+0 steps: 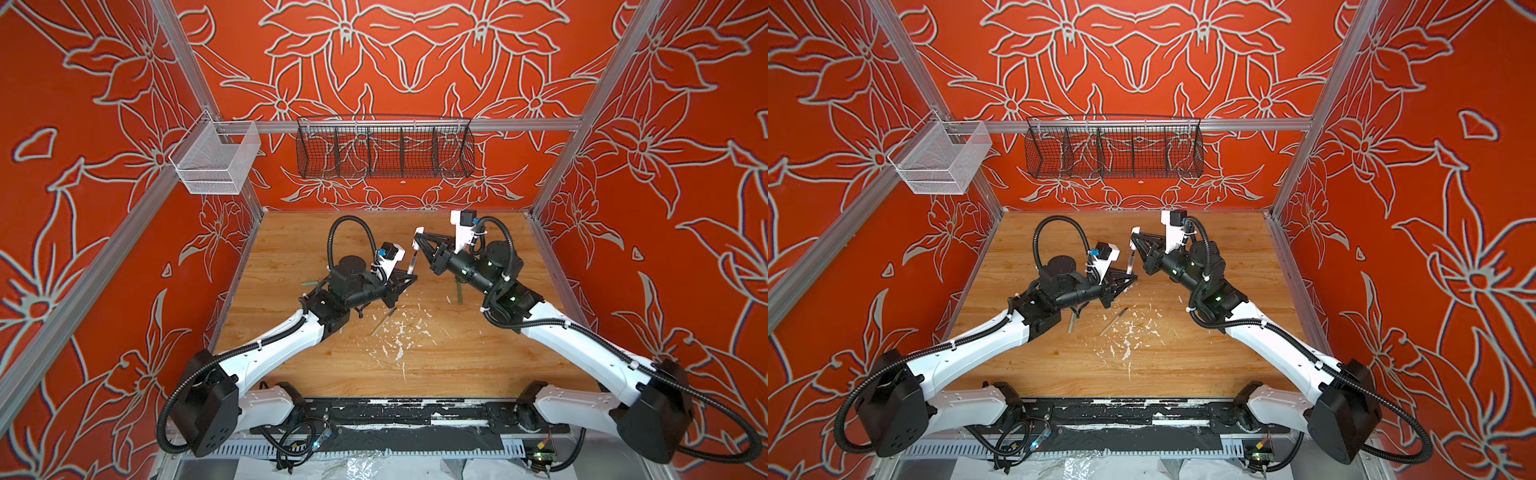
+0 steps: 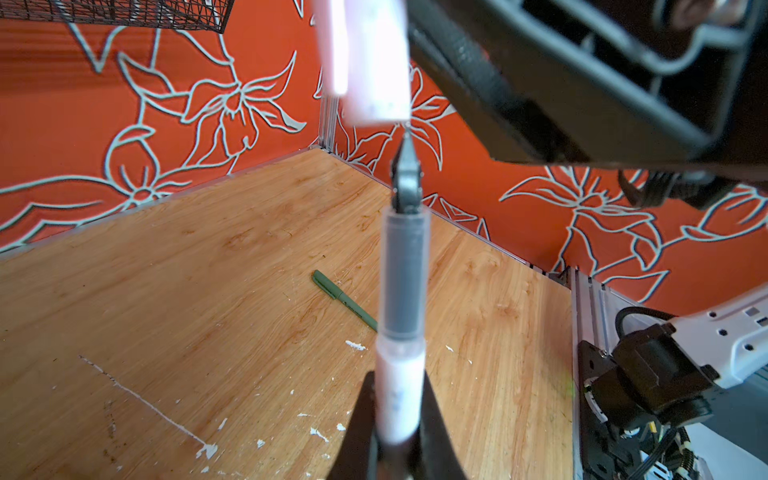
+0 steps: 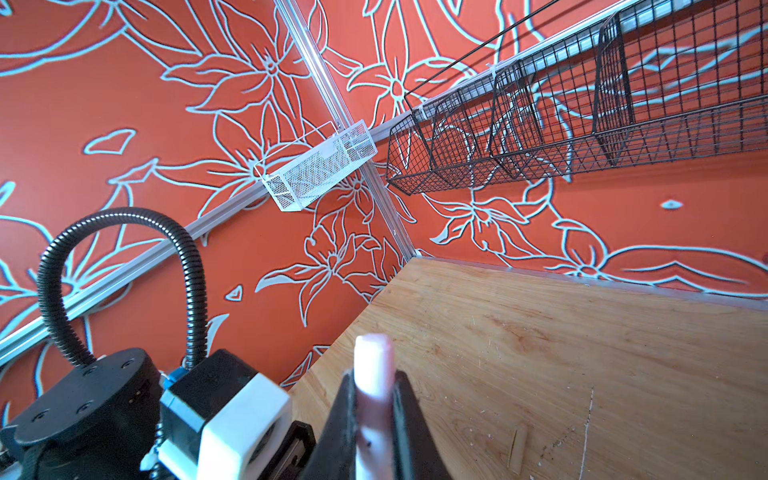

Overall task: Insert the pens into the pen caps
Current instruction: 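Lower the pink cap onto the white pen's nib held by the left gripper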

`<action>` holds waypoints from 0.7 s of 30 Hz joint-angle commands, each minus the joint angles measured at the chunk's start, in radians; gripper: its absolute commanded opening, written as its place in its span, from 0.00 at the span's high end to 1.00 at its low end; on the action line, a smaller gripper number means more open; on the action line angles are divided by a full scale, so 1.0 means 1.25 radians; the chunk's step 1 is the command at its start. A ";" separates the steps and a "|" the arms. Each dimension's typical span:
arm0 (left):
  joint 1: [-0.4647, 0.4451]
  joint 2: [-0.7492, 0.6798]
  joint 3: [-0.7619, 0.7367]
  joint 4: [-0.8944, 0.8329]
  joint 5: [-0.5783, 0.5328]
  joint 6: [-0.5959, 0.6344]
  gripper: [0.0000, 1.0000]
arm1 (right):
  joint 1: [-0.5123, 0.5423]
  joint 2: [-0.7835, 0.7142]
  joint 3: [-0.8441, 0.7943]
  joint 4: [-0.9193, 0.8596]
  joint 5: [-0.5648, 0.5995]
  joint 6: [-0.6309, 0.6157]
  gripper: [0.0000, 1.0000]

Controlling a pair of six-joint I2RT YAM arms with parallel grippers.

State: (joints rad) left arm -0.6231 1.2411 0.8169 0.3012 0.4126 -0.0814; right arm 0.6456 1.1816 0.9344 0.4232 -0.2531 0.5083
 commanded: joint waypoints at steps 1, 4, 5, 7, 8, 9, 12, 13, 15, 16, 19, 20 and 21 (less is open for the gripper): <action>-0.005 -0.008 -0.002 0.017 0.001 0.011 1.00 | 0.004 -0.035 -0.015 0.012 0.010 -0.005 0.90; -0.005 -0.007 -0.001 0.017 0.001 0.011 1.00 | 0.004 -0.037 -0.003 0.003 0.004 -0.010 0.90; -0.005 -0.006 -0.001 0.018 0.002 0.011 1.00 | 0.004 -0.033 0.001 -0.001 -0.003 -0.008 0.90; -0.005 -0.007 -0.001 0.018 0.002 0.011 1.00 | 0.005 -0.027 0.002 -0.002 -0.010 -0.007 0.90; -0.005 -0.008 -0.001 0.016 0.002 0.012 1.00 | 0.004 -0.023 0.000 0.000 -0.010 -0.003 0.90; -0.005 -0.009 -0.001 0.016 0.001 0.013 1.00 | 0.005 -0.019 -0.001 0.002 -0.013 -0.002 0.90; -0.005 -0.010 -0.002 0.017 0.000 0.014 1.00 | 0.005 -0.008 -0.005 0.001 -0.012 0.000 0.90; -0.005 -0.011 -0.001 0.016 0.001 0.014 1.00 | 0.005 -0.007 -0.006 0.003 -0.013 -0.001 0.90; -0.005 -0.010 -0.001 0.016 0.001 0.014 1.00 | 0.005 -0.004 -0.006 0.003 -0.017 0.001 0.90; -0.005 -0.011 -0.003 0.017 0.001 0.014 1.00 | 0.005 -0.004 -0.005 0.001 -0.017 0.000 0.90; -0.005 -0.012 -0.002 0.016 -0.001 0.014 1.00 | 0.005 -0.004 -0.007 -0.005 -0.016 -0.004 0.90; -0.005 -0.012 -0.002 0.017 -0.001 0.015 1.00 | 0.006 -0.004 -0.011 -0.007 -0.015 -0.004 0.90; -0.005 -0.013 -0.002 0.017 -0.004 0.015 1.00 | 0.005 -0.005 -0.013 -0.007 -0.015 -0.003 0.90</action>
State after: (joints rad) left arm -0.6231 1.2407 0.8169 0.3012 0.4114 -0.0780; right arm 0.6472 1.1759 0.9272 0.4080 -0.2535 0.5053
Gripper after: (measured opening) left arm 0.096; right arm 0.151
